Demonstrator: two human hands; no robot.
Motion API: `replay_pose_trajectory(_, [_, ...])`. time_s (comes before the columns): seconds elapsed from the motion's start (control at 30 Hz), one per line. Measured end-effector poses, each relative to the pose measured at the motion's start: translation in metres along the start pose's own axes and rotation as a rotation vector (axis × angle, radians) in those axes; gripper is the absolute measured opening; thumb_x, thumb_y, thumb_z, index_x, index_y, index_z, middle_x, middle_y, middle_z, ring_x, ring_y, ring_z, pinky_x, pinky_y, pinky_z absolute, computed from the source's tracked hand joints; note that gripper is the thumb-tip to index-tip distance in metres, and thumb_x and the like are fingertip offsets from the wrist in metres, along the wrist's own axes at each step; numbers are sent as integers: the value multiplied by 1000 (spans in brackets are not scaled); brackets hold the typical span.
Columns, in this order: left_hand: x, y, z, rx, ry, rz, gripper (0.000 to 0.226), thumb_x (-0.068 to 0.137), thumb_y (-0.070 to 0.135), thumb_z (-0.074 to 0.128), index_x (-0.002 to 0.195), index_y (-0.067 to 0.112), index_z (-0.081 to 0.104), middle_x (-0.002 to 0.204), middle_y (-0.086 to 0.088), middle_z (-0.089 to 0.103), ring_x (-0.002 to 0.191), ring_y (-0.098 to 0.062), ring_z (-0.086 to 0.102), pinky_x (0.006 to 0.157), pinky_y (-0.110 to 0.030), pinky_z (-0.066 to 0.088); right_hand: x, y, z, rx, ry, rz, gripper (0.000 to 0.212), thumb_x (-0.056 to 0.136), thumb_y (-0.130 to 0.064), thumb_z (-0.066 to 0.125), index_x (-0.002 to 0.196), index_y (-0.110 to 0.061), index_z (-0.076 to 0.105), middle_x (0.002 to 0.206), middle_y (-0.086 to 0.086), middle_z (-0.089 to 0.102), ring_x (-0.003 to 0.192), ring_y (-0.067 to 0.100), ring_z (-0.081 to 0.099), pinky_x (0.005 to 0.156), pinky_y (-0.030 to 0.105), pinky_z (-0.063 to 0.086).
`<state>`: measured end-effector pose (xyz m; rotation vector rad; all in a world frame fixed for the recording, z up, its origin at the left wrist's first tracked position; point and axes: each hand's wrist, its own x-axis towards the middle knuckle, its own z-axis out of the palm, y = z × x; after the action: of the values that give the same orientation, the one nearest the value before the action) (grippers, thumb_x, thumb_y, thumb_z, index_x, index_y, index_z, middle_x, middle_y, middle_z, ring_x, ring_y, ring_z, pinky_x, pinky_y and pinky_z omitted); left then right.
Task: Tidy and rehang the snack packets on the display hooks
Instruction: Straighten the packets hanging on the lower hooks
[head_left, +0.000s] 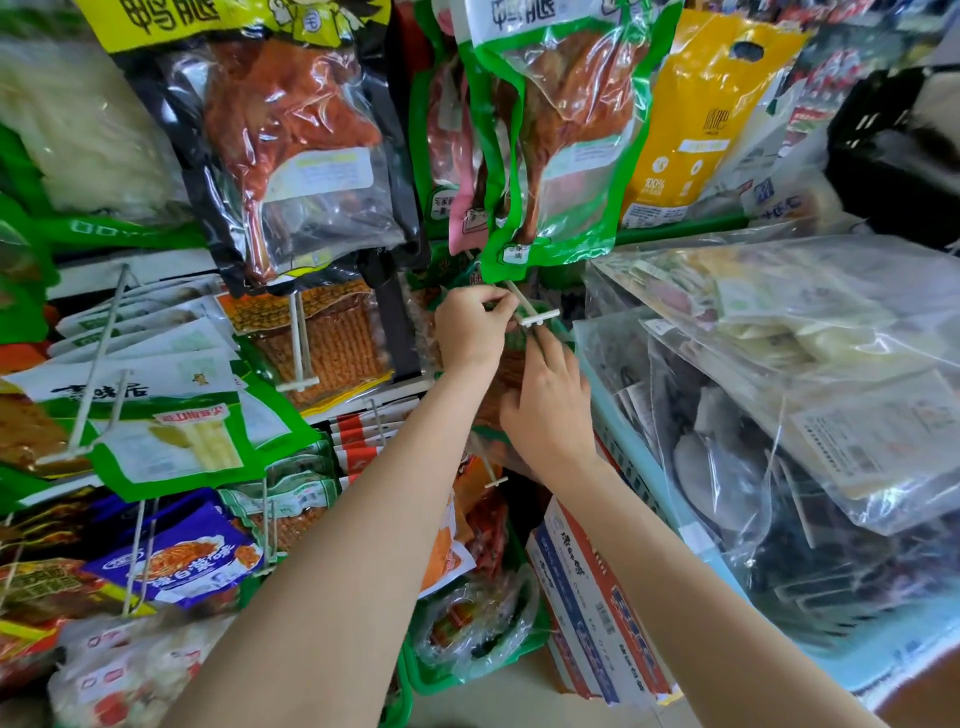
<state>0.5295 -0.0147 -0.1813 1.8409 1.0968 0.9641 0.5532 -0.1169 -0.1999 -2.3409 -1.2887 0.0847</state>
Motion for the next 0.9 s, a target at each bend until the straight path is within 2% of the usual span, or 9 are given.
replay_pose_trajectory(0.07, [3, -2, -1, -15, -3, 17, 18, 85, 14, 61, 96, 4, 71, 93, -6, 71, 76, -9, 61, 63, -3, 42, 6, -1, 5, 36, -47, 5, 67, 87, -11, 45, 146, -3, 14, 154, 8, 17, 140, 27, 17, 115, 38, 18])
replay_pose_trajectory(0.2, [-1, -9, 2, 124, 22, 135, 25, 88, 6, 53, 112, 5, 62, 118, -11, 56, 97, -23, 61, 88, -32, 50, 27, 0, 29, -30, -131, -130, 72, 88, -20, 46, 148, -5, 7, 154, 9, 13, 143, 28, 7, 117, 39, 15])
replay_pose_trajectory(0.3, [-18, -23, -11, 356, -93, 270, 55, 84, -4, 45, 135, 13, 42, 146, -5, 31, 119, -22, 50, 93, -32, 44, 47, -2, 42, -90, -233, -181, 67, 92, -19, 40, 147, -7, 6, 155, 15, 5, 145, 29, -2, 117, 37, 8])
replay_pose_trajectory(0.37, [-28, -40, -28, 452, -157, 327, 65, 80, -7, 45, 140, 15, 35, 153, -1, 20, 131, -22, 39, 94, -32, 42, 56, -6, 48, 74, -239, -110, 73, 90, -18, 48, 147, -4, 5, 156, 16, 0, 145, 28, 5, 117, 35, 12])
replay_pose_trajectory(0.47, [-37, -65, -62, 596, -214, 276, 64, 84, -5, 47, 142, 16, 31, 156, 1, 9, 133, -23, 36, 84, -30, 45, 62, -12, 59, 188, -253, -76, 83, 84, -9, 58, 147, -4, 4, 157, 10, -10, 144, 28, 14, 115, 34, 20])
replay_pose_trajectory(0.57, [-52, -89, -93, 686, -221, 178, 59, 87, 1, 48, 142, 17, 32, 156, 0, 8, 134, -24, 35, 90, -31, 45, 59, -20, 75, 201, -321, -81, 79, 85, -1, 53, 148, -7, 5, 157, 4, -13, 145, 25, 10, 112, 30, 21])
replay_pose_trajectory(0.7, [-80, -117, -128, 759, -249, 38, 51, 88, 5, 46, 138, 14, 37, 153, -6, 16, 137, -27, 25, 110, -34, 25, 34, -38, 91, 220, -336, -1, 63, 89, -4, 47, 144, 0, 17, 156, 11, 4, 141, 30, 19, 107, 34, 30])
replay_pose_trajectory(0.77, [-96, -134, -148, 784, -276, -48, 49, 88, 5, 47, 136, 13, 40, 150, -9, 22, 135, -29, 28, 111, -37, 27, 13, -55, 102, 224, -398, -9, 58, 88, -5, 49, 140, 1, 24, 151, 20, 14, 137, 37, 23, 108, 40, 31])
replay_pose_trajectory(0.9, [-133, -169, -192, 843, -410, -203, 41, 88, 10, 47, 129, 13, 46, 142, -10, 35, 126, -28, 42, 99, -37, 39, -30, -100, 131, 98, -674, -163, 42, 90, -6, 48, 130, 2, 40, 137, 24, 41, 126, 33, 41, 97, 33, 34])
